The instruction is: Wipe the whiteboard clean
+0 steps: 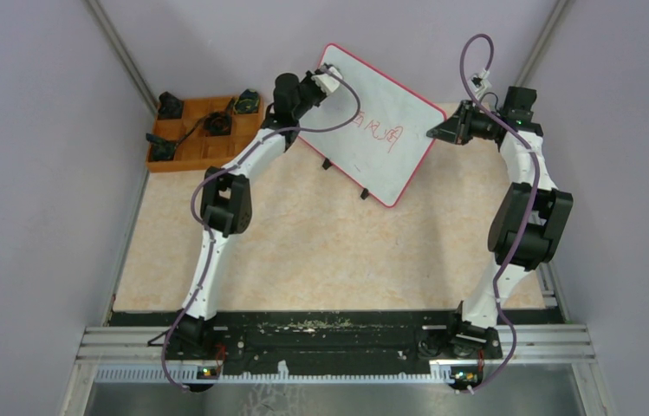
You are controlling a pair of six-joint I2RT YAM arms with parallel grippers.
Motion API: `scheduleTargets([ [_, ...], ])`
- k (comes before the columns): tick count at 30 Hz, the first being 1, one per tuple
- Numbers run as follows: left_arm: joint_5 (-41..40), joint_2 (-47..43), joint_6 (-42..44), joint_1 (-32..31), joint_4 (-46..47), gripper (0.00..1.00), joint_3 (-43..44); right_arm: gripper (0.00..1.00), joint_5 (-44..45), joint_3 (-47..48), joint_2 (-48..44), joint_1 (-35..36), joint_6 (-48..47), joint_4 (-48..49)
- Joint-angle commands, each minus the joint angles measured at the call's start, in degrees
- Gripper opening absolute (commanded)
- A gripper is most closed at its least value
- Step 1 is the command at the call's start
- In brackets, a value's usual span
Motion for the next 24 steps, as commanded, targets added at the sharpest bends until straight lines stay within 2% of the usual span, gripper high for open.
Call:
scheduleTargets([
  [1, 0.2, 0.5, -0.3, 0.4, 0.6, 0.0, 1.9, 0.0, -2.4, 0.4, -2.7, 1.3, -2.2, 1.8],
  [10, 7.2, -3.6, -4.9, -1.2, -6.6, 0.0, -3.3, 0.0, -2.6, 0.6, -2.6, 1.3, -2.0, 1.9],
  [15, 13.8, -6.0, -13.3, -1.1, -14.5, 0.0, -3.3, 0.0, -2.7, 1.0, -2.6, 1.3, -2.0, 1.8],
  [16, 16.5, -7.2, -17.7, -1.1, -16.8, 0.0, -4.0, 0.0, -2.8, 0.8, -2.6, 1.4, -2.0, 1.8],
  [24, 26.3, -9.4, -31.5, -1.2, -19.5, 0.0, -4.6, 0.0, -3.0, 0.7, -2.6, 1.8, -1.4, 2.6],
])
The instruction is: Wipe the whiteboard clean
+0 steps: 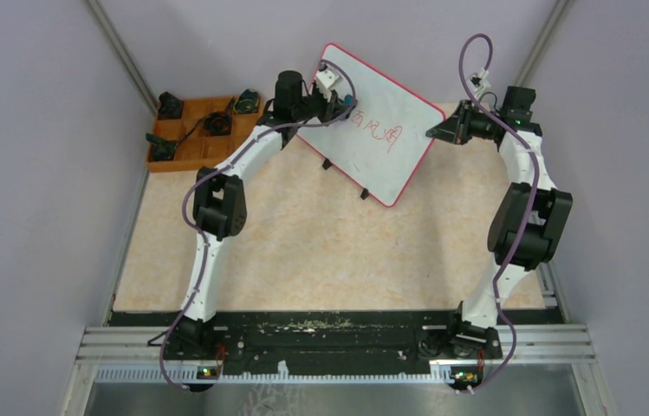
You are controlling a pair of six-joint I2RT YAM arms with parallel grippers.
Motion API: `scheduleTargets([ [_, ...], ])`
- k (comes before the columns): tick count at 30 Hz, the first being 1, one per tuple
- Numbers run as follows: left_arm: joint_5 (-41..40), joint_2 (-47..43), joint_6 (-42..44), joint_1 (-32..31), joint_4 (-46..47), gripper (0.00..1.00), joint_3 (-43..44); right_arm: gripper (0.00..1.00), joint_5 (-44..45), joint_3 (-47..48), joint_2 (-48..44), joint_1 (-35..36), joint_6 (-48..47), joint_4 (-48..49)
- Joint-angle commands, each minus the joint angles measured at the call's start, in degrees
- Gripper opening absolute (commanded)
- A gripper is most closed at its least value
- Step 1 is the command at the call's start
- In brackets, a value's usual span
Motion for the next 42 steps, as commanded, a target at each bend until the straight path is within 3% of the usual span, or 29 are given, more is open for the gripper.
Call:
scheduleTargets([
  [1, 8.6, -3.2, -11.2, -0.5, -2.9, 0.0, -0.1, 0.0, -3.2, 0.6, -2.7, 1.5, -1.4, 2.5],
  [6, 8.7, -3.8, -14.3, -3.3, -3.4, 0.0, -0.7, 0.0, -3.2, 0.5, -2.6, 1.9, -0.9, 3.1],
  [16, 0.3, -1.5, -14.1, -7.2, -5.1, 0.0, 4.5, 0.0, -2.7, 0.3, -2.7, 3.0, -0.1, 3.8],
  [24, -12.0, 0.7, -8.2, -4.5, -6.9, 0.0, 5.0, 0.0, -2.5, 0.0, -3.1, 3.0, -0.1, 3.7],
  [35, -16.3, 4.9, -3.3, 4.1, -4.4, 0.0, 7.0, 0.0, -2.5, 0.1, -3.3, 3.0, -0.7, 3.0],
  [42, -16.0, 6.6, -1.5, 3.6, -2.4, 0.0, 7.2, 0.0, -2.5, -0.4, -3.3, 3.4, -0.9, 3.0],
])
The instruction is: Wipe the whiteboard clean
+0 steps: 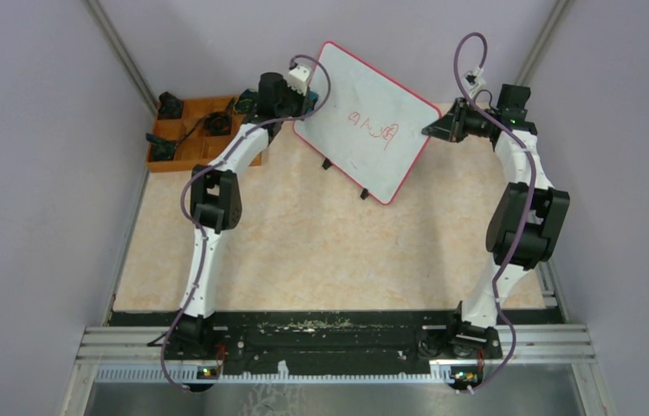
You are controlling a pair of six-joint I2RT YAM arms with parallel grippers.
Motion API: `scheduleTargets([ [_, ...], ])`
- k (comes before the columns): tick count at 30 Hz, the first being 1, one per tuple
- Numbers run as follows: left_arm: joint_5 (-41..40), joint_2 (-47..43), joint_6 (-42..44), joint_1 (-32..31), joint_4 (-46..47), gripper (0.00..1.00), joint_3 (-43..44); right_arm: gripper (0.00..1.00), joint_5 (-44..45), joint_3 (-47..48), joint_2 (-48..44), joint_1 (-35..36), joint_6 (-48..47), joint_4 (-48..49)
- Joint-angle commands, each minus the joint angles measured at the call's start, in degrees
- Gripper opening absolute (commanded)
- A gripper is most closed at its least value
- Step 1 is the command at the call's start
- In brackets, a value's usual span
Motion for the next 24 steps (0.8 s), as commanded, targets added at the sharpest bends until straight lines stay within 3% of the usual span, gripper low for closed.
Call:
scheduleTargets([
  [1, 0.2, 1.1, 1.5, -2.8, 2.9, 0.0, 1.9, 0.0, -3.8, -0.5, -3.3, 1.8, -2.5, 0.5],
  [18, 7.7, -9.8, -2.5, -13.8, 2.7, 0.0, -10.8, 0.0, -3.6, 0.1, -3.5, 1.8, -3.7, -1.1],
  [24, 10.3, -10.5, -5.8, -17.9, 0.5, 0.0, -8.8, 0.0, -3.6, 0.0, -3.6, 1.9, -3.5, -0.9],
])
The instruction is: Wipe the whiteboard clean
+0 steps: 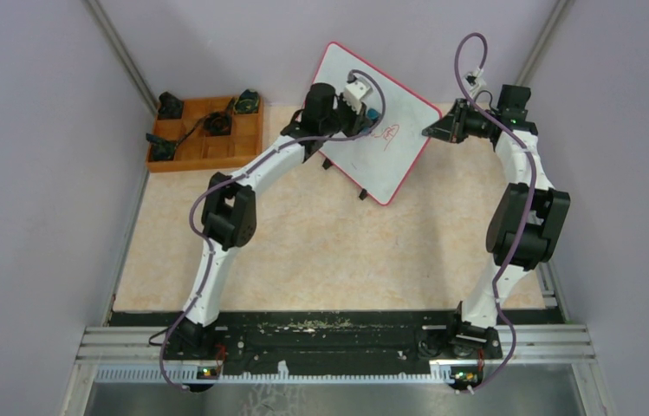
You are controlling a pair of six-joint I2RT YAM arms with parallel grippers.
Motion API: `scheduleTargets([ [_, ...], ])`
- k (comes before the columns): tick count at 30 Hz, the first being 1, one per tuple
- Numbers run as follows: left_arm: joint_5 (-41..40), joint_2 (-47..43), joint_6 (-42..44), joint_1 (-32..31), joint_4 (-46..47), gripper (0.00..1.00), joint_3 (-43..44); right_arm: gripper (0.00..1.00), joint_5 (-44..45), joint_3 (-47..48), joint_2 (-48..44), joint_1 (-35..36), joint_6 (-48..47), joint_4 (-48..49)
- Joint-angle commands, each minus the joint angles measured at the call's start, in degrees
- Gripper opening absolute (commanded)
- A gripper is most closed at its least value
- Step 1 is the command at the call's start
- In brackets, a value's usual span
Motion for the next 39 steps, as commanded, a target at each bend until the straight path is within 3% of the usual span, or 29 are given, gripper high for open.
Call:
scheduleTargets([
  [1, 5.8, -1.3, -4.0, -4.3, -2.3, 0.0, 1.4, 0.0, -4.1, 0.1, -3.4, 1.8, -3.4, 0.4],
  [7, 2.8, 0.7, -4.7, -2.7, -3.8, 0.0, 4.6, 0.0, -4.1, 0.0, -3.8, 1.8, -3.5, 0.3],
  [22, -1.6, 4.1, 1.1, 9.6, -4.5, 0.0, 4.3, 0.0, -4.5, 0.0, -3.3, 1.8, -3.3, 1.0],
  [27, -0.7, 4.2, -0.5, 8.1, -3.9, 0.0, 4.2, 0.0, -4.3, 0.2, -3.1, 1.9, -2.9, 1.0],
  [39, 1.0, 1.4, -2.7, -2.6, -2.1, 0.0, -0.4, 0.0, -4.0, 0.7, -3.6, 2.0, -3.1, 0.0],
])
